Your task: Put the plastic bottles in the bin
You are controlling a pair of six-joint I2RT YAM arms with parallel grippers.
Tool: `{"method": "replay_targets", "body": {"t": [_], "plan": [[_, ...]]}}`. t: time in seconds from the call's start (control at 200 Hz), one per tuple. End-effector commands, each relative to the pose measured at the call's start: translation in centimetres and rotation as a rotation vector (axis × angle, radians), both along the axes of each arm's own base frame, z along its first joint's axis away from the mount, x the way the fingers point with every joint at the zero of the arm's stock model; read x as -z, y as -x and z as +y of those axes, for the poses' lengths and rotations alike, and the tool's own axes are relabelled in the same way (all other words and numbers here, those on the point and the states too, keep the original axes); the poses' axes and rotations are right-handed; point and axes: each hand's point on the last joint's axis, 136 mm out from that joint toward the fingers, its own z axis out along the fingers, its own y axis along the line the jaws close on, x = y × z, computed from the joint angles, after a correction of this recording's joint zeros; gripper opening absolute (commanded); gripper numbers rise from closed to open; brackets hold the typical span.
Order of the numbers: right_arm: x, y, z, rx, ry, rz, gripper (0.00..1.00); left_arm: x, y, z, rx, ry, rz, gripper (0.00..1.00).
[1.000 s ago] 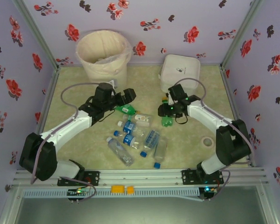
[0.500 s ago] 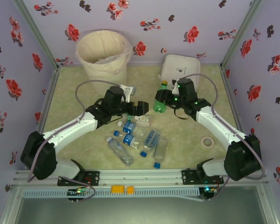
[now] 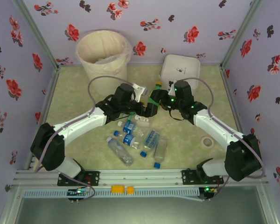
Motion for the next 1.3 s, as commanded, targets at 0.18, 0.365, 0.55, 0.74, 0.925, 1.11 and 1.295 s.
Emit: {"method": "replay_targets", "body": {"t": [0.18,0.365,0.55,0.74,0.925,1.11,1.295], "plan": [[-2.0,-0.4,2.2,-0.048,-0.054,-0.023,0.43,0.0,-0.2,-1.0,0.029,0.005,-0.008,0.74],[-1.2,-0.2,2.5,-0.042,-0.044,-0.013,0.44,0.4,0.2,-0.1,0.008,-0.014,-0.006,0.48],[-1.7,-0.3,2.2,-0.033,-0.031,-0.032,0.61,0.3,-0.3,1.3,-0.062,-0.036,-0.036,0.44],[-2.3,-1.0,0.4,0.006,0.006,-0.040,0.71,-0.2,-1.3,3.3,-0.160,-0.037,-0.057,0.44],[-3.6,-1.7,-1.9,0.051,-0.009,-0.055,0.72,-1.0,-1.5,5.0,-0.207,-0.039,-0.079,0.44],[-3.1,-2.0,-3.6,0.067,0.089,-0.057,0.78,-5.0,-2.4,7.0,-0.273,-0.016,-0.160,0.43],[-0.6,-1.9,-4.5,0.097,0.155,-0.011,1.00,-11.8,-4.6,9.3,-0.329,0.031,-0.277,0.42]]}}
